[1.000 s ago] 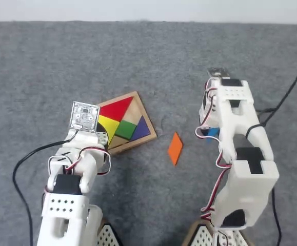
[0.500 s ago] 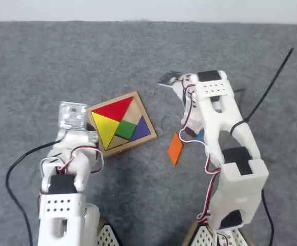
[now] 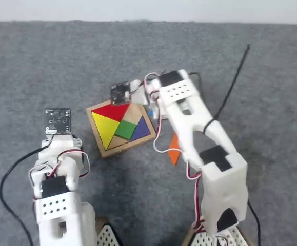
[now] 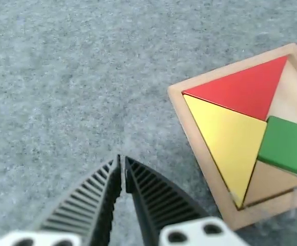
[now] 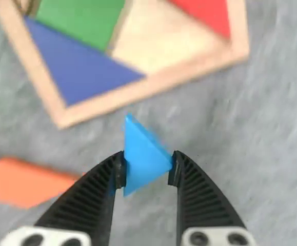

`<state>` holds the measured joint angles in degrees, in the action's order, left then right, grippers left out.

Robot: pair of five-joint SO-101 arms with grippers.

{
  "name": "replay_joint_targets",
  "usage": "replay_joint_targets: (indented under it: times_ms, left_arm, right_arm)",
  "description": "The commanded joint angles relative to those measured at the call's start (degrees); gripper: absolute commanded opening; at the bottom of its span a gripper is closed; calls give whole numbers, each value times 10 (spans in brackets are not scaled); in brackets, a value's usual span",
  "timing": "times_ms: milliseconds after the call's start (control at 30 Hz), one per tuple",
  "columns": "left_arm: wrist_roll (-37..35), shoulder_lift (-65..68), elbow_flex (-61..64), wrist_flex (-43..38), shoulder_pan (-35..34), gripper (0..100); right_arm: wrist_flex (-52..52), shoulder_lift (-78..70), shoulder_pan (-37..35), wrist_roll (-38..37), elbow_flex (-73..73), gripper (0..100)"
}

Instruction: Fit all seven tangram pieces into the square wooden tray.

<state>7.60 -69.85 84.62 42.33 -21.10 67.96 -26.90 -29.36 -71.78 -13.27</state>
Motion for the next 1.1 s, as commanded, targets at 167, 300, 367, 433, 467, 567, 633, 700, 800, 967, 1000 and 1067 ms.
replay_joint_targets:
  times_ms: [167,300,367,433,467,567,633,700,800,967,1000,1067]
  left_arm:
    - [5,-11,-5,-15,-5,12]
    - [4,-11,-6,-15,-5,12]
    - [3,-11,-6,-15,-5,12]
    - [3,-11,-6,-15,-6,12]
    - [3,-11,-6,-15,-6,12]
    - [3,-11,-6,-15,-6,12]
    - [3,-11,-6,-15,-6,12]
    - [3,-11,-6,-15,-6,12]
    - [3,-11,-6,-15,-6,12]
    - [3,-11,-6,-15,-6,12]
    - [3,-11,-6,-15,-6,12]
    - [3,-11,-6,-15,-6,12]
  right_arm:
    - [-41,-10,-50,-55,-47,60]
    - [-63,-10,-58,15,-65,59]
    - [-87,-8,-61,112,-70,59]
    - [-96,-7,-66,234,-84,58]
    - [-97,-8,-66,306,-94,58]
    - [-101,-10,-66,522,-116,58]
    - [-104,-11,-65,636,-120,59]
    - [-109,-11,-65,715,-120,63]
    - [-109,-8,-69,806,-120,74]
    - [-102,-10,-69,944,-114,163]
    - [-94,-10,-71,964,-113,148]
    - [-89,-9,-79,1006,-113,99]
